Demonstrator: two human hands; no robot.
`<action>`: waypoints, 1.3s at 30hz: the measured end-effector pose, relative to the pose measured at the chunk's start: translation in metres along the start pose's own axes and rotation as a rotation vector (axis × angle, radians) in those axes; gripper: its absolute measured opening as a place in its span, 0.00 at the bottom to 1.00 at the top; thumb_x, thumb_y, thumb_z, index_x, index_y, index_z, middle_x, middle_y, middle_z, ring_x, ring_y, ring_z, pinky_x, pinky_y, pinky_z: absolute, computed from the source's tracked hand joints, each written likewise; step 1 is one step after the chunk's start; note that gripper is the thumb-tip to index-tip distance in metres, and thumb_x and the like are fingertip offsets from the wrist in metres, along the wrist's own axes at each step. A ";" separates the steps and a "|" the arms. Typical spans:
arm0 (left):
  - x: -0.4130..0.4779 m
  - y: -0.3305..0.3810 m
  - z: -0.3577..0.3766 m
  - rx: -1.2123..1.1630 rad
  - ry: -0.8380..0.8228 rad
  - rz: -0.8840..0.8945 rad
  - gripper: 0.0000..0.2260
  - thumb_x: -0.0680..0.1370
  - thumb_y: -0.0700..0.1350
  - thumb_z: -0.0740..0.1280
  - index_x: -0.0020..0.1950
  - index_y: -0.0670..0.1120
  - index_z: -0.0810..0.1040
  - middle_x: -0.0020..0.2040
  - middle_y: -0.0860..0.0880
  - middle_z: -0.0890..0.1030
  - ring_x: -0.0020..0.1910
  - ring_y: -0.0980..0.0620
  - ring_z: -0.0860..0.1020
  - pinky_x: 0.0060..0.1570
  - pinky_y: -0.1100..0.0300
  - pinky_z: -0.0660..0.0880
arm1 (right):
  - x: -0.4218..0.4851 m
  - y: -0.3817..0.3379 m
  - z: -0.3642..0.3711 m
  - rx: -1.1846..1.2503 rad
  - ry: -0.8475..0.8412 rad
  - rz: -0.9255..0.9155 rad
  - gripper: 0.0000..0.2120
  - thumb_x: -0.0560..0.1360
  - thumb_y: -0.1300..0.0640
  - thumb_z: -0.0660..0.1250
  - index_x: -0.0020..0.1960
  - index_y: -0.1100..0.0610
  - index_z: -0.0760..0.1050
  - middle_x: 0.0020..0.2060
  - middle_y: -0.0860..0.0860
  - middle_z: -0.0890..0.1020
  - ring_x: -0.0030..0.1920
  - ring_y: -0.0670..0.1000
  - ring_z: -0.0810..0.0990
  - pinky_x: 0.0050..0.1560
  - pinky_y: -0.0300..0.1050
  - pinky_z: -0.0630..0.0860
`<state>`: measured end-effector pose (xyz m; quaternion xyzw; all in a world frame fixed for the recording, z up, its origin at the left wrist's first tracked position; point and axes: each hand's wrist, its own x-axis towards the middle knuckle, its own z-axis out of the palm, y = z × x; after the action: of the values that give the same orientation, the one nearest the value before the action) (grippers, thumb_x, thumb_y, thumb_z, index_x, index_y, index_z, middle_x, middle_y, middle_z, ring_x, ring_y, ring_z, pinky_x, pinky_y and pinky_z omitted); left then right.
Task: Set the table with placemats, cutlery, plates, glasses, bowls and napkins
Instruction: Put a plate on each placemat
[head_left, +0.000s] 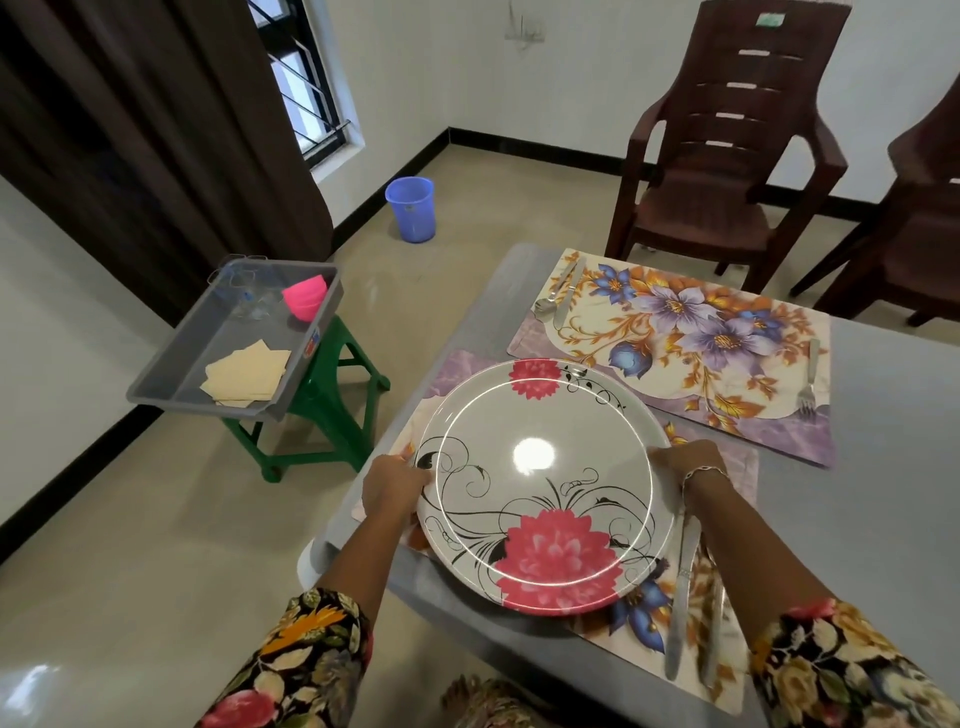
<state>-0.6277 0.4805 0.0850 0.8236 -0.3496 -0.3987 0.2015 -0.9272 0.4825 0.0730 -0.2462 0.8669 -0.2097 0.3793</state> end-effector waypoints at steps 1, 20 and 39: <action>0.000 0.000 0.000 -0.011 0.002 -0.005 0.14 0.71 0.41 0.73 0.53 0.37 0.77 0.47 0.40 0.81 0.48 0.40 0.80 0.53 0.47 0.77 | 0.000 -0.001 0.000 -0.002 -0.003 -0.037 0.15 0.72 0.57 0.67 0.53 0.67 0.75 0.42 0.59 0.76 0.43 0.58 0.75 0.48 0.50 0.74; -0.013 -0.003 -0.075 -0.633 -0.105 0.046 0.09 0.81 0.40 0.59 0.44 0.46 0.75 0.39 0.45 0.78 0.38 0.48 0.76 0.40 0.55 0.74 | -0.043 -0.053 0.014 0.358 -0.129 -0.443 0.13 0.79 0.62 0.58 0.60 0.65 0.72 0.48 0.57 0.74 0.48 0.53 0.71 0.46 0.41 0.66; 0.127 -0.084 -0.287 -1.128 -0.251 0.201 0.13 0.82 0.41 0.55 0.66 0.43 0.70 0.56 0.44 0.80 0.50 0.49 0.79 0.41 0.58 0.81 | -0.174 -0.187 0.224 0.364 -0.165 -0.422 0.08 0.79 0.64 0.58 0.55 0.64 0.73 0.43 0.58 0.74 0.36 0.53 0.71 0.37 0.38 0.70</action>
<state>-0.3086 0.4589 0.1403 0.4982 -0.1808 -0.5967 0.6026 -0.6042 0.3973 0.1328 -0.3653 0.7107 -0.4156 0.4345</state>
